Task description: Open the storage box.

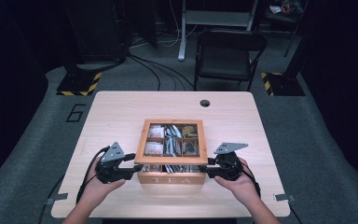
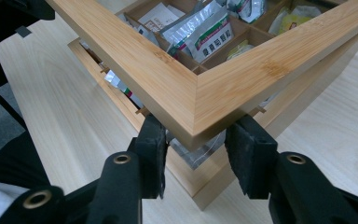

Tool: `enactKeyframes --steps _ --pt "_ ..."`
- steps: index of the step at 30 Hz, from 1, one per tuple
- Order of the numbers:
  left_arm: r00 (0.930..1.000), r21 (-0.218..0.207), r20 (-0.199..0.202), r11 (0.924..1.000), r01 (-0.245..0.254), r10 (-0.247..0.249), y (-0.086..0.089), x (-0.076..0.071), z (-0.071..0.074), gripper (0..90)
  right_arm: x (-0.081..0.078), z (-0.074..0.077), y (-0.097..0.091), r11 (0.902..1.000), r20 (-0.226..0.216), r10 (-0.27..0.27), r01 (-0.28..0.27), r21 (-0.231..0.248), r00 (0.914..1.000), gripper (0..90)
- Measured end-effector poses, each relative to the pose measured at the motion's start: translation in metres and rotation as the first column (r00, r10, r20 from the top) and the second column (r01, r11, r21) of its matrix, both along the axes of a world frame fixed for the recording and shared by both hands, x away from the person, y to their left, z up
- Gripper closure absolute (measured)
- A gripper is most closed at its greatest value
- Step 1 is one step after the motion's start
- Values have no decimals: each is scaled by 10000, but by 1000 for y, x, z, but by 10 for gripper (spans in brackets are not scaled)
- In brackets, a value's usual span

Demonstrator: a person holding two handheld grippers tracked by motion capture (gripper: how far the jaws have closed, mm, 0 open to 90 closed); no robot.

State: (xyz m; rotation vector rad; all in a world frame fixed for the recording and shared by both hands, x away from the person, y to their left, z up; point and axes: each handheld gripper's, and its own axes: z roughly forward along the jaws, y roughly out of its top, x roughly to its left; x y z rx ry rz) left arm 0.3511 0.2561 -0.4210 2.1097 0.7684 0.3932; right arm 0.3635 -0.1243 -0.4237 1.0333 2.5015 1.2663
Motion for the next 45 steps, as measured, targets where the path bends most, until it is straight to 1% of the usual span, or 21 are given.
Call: enactKeyframes --steps 4,5,6,7,9,11,12,15,18,21,22,25,33,36,37,38,39,40,42,44,45 --pt "10000 -4 63 10000 -12 12 0 1 5 477 1 5 0 9999 45 -119 118 52 9999 531" --pt "10000 38 94 10000 -16 16 0 1 6 478 3 5 -1 10000 118 -63 63 31 9999 519" --pt "9999 47 124 10000 -51 50 -1 1 7 478 3 6 0 9999 90 -92 92 51 9999 517" --pt "10000 4 93 10000 -15 15 0 2 8 478 3 7 0 9999 31 -124 124 54 9999 515" --pt "10000 -50 73 10000 -4 4 0 3 10 477 4 10 1 9999 121 -68 69 -96 9999 515" --pt "10000 -47 68 10000 23 -23 1 4 11 477 4 11 1 9999 108 -77 78 -148 9999 515" --pt "10000 -111 60 9999 33 -32 1 4 12 476 5 13 1 9998 197 -83 87 -204 9998 518" --pt "10000 -150 86 9999 1 1 1 6 15 476 6 17 1 9997 99 -158 160 -208 9998 520" --pt "10000 -169 86 9999 4 -3 1 7 17 476 8 20 1 9995 139 -157 161 -266 9998 519" --pt "10000 -284 37 9996 -11 12 2 9 21 476 9 23 0 9996 152 -158 161 -211 9998 519" --pt "10000 -289 -43 9996 29 -30 2 9 22 476 9 24 0 9996 81 -216 218 -173 9997 519" --pt "10000 -312 -85 9995 8 -10 2 10 24 475 11 25 0 9998 110 -167 168 -135 9998 519" --pt "9999 -429 -105 9991 16 -20 4 13 28 476 13 31 -2 9996 142 -219 221 -153 9997 515" --pt "9999 -479 -132 9988 41 -48 4 15 30 476 14 33 -2 9993 407 -149 162 -327 9991 512" --pt "10000 -448 -95 9990 17 -21 3 15 31 475 14 33 -3 9994 388 -164 176 -305 9991 503" --pt "9999 -413 -117 9991 57 -62 4 16 32 475 15 33 -3 9993 435 -220 233 -295 9988 489" --pt "9999 -394 -104 9992 36 -41 4 16 33 475 16 33 -3 9993 518 -161 178 -316 9985 480" --pt "9999 -410 -105 9992 20 -24 3 16 33 476 16 33 -4 9994 486 -183 198 -297 9987 469" --pt "10000 -422 -99 9991 4 -8 3 17 35 476 18 33 -4 9995 683 -122 141 -272 9976 443" --pt "9999 -399 -146 9992 53 -59 4 17 36 476 18 34 -4 9994 742 -156 178 -289 9971 428" --pt "9999 -406 -93 9992 41 -44 3 18 37 476 19 34 -4 9993 886 -126 158 -349 9960 414"
